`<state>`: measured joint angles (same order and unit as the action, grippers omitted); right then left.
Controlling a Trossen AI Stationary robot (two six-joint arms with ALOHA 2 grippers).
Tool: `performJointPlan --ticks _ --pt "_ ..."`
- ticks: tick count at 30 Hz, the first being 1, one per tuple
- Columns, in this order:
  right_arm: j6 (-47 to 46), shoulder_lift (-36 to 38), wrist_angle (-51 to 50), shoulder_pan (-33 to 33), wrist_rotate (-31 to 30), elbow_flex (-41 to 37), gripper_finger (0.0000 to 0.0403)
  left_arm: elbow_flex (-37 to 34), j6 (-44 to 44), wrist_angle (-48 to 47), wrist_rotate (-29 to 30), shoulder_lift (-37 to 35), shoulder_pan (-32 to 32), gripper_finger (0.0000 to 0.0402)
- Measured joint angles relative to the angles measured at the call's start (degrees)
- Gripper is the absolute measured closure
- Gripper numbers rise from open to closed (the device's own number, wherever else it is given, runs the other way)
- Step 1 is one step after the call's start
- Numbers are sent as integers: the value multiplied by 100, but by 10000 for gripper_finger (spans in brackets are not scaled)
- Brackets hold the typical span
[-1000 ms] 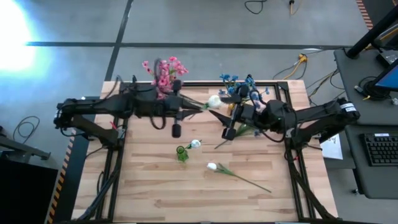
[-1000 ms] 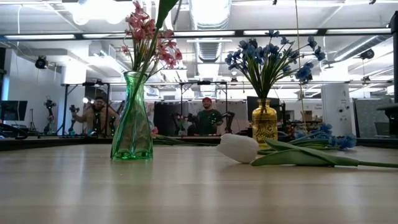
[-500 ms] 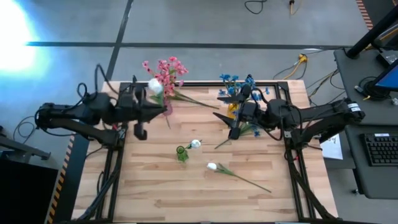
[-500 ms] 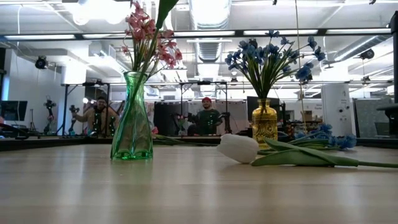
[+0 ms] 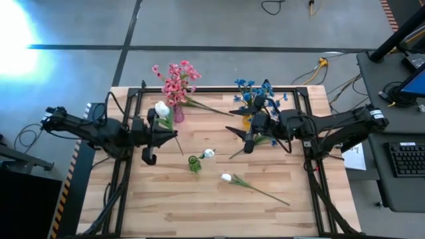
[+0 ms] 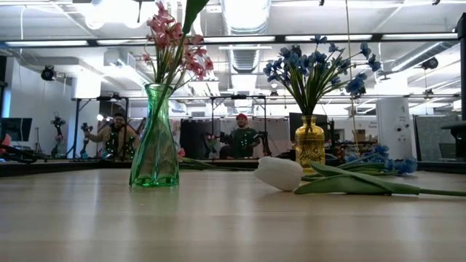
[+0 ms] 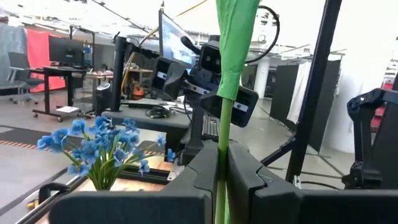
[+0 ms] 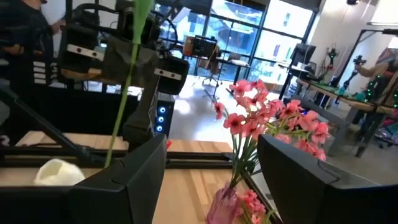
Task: Sort flowers into vase by color
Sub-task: Put the top white flower into the green vase
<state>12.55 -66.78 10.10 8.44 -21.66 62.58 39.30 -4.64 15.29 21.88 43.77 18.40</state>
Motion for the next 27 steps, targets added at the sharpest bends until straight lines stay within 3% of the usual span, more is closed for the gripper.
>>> performJointPlan --ticks 8,16,27 --pt "-30 2 -194 287 -28 1 158 -300 409 722 14 -15 143 401" --pt "-16 4 -650 678 -1319 -1 158 -513 395 1106 16 -3 142 401" --pt "-150 2 -701 746 -1398 -5 158 -1128 340 2382 32 189 141 401"
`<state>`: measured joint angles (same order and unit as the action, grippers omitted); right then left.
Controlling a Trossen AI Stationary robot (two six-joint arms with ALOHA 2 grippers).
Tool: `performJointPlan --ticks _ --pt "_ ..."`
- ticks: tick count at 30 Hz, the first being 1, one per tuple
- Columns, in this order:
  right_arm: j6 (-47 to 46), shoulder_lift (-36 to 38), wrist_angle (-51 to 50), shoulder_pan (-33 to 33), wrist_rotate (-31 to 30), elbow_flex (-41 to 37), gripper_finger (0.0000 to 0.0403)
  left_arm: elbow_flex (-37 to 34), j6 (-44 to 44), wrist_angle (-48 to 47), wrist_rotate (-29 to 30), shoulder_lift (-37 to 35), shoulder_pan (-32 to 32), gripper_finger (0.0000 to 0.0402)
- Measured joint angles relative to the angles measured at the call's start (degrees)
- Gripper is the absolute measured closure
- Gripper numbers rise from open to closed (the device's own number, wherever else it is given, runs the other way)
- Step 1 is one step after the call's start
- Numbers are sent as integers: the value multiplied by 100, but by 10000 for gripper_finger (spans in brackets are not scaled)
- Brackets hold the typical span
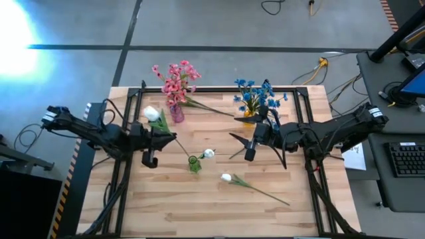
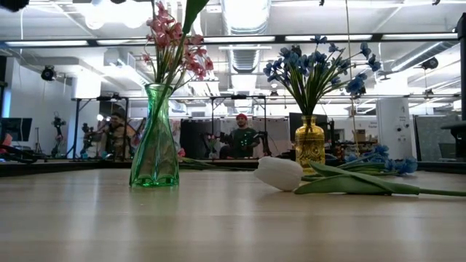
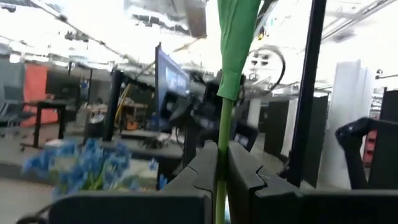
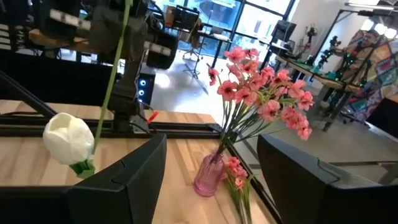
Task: Sort flowers into vase by color
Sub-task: Put the top white flower into the green vase
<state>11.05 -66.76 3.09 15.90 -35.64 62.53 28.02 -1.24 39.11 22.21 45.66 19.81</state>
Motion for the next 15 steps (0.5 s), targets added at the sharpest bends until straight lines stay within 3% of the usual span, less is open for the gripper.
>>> performJointPlan --ticks 5,15 --pt "-69 0 0 0 0 -7 158 -402 -79 445 289 256 -5 401" --pt "-105 -57 6 0 -15 -55 158 -784 -246 973 291 761 -4 401"
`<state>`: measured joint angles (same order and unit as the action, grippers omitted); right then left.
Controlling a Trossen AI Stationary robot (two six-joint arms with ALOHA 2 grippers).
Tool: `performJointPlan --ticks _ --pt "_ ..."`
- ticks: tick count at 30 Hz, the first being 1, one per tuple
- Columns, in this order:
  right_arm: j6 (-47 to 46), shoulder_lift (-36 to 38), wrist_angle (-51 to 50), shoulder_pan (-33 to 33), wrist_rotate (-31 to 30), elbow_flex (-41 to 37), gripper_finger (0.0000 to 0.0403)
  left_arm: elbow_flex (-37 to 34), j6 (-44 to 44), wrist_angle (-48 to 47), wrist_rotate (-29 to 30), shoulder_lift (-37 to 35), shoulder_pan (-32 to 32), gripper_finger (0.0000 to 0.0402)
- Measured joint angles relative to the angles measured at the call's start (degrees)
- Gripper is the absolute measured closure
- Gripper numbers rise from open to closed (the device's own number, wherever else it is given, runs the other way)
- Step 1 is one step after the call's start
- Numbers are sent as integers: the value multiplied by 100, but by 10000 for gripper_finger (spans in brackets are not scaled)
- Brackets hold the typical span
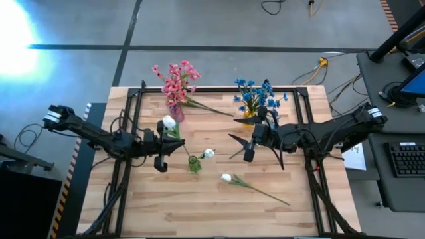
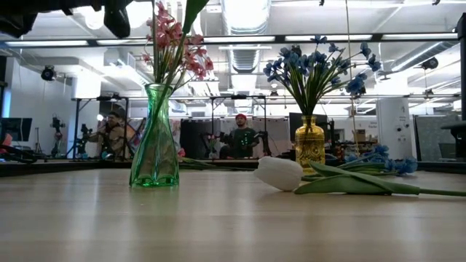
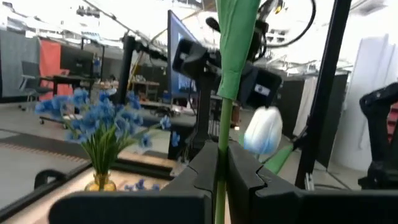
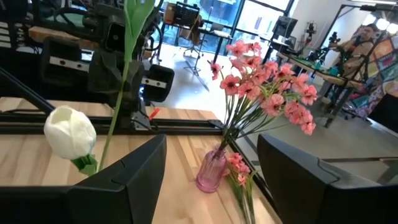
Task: Sort flowers into vase by color
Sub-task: Put the top white flower into the green vase
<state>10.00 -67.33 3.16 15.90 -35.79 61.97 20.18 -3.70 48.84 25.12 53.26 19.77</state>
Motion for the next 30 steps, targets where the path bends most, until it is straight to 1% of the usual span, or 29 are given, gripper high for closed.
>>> performJointPlan --ticks 7,16,30 --pt "1 -39 9 -2 -26 -12 158 -43 -29 69 203 319 0 401" --pt "2 -40 0 -2 -26 -13 158 -50 279 289 201 718 2 401" --pt "22 -39 2 -2 -26 -13 158 -50 304 304 201 956 4 401"
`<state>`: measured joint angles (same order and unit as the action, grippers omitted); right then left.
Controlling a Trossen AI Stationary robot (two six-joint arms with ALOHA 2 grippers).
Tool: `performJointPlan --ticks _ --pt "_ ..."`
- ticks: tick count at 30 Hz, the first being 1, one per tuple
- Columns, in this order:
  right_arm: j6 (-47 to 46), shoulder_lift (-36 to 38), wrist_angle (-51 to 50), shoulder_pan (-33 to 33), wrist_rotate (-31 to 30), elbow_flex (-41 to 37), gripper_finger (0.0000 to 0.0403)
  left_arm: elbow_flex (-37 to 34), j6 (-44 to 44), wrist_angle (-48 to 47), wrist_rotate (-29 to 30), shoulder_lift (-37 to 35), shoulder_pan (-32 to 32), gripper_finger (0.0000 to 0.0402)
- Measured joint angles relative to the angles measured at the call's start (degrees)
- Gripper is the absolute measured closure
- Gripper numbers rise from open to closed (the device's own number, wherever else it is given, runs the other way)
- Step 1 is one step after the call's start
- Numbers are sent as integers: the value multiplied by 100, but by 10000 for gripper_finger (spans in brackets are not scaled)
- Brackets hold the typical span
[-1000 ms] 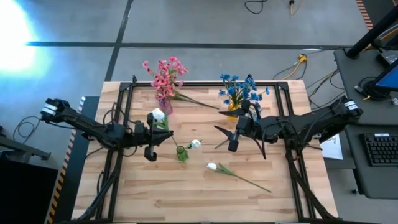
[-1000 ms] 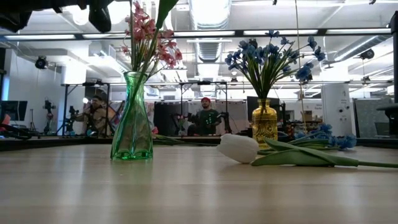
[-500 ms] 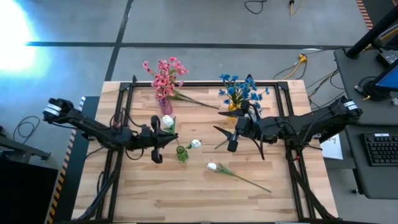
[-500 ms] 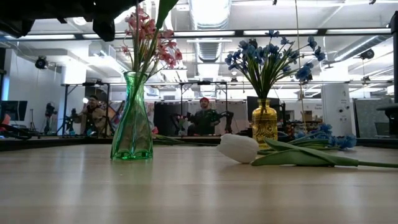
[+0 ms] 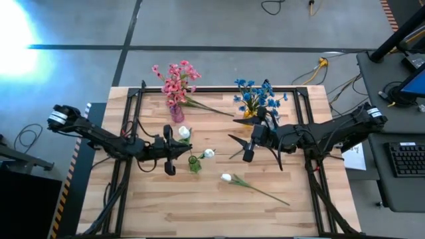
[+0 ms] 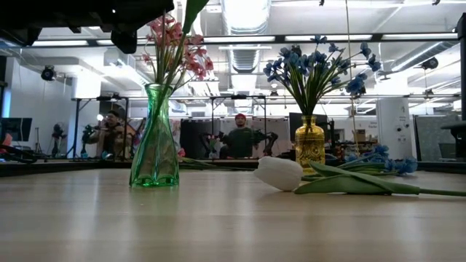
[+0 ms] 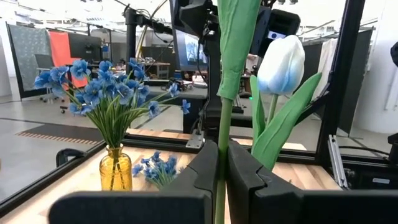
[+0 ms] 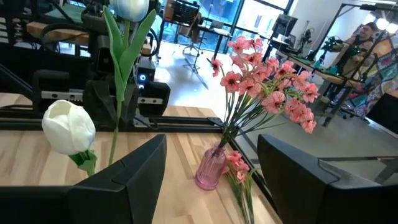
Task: Sort flowers into vase by color
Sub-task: Put the top white flower into the green vase, then put the blue flowers into the yellow vase
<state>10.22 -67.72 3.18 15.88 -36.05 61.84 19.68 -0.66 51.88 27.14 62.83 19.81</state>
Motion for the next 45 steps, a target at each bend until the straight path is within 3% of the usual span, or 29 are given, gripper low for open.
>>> performJointPlan --ticks 13,24,36,45 --pt "0 0 0 0 0 0 158 0 -137 -139 79 9 4 355" --pt "-116 0 -125 0 -2 0 158 0 -365 -611 75 -43 79 278" --pt "-303 4 -196 0 -2 0 158 0 -994 -1989 -176 -607 128 157" --pt "-1429 11 -1085 2 -2 -2 158 1 -1946 -3689 -418 -1576 128 134"
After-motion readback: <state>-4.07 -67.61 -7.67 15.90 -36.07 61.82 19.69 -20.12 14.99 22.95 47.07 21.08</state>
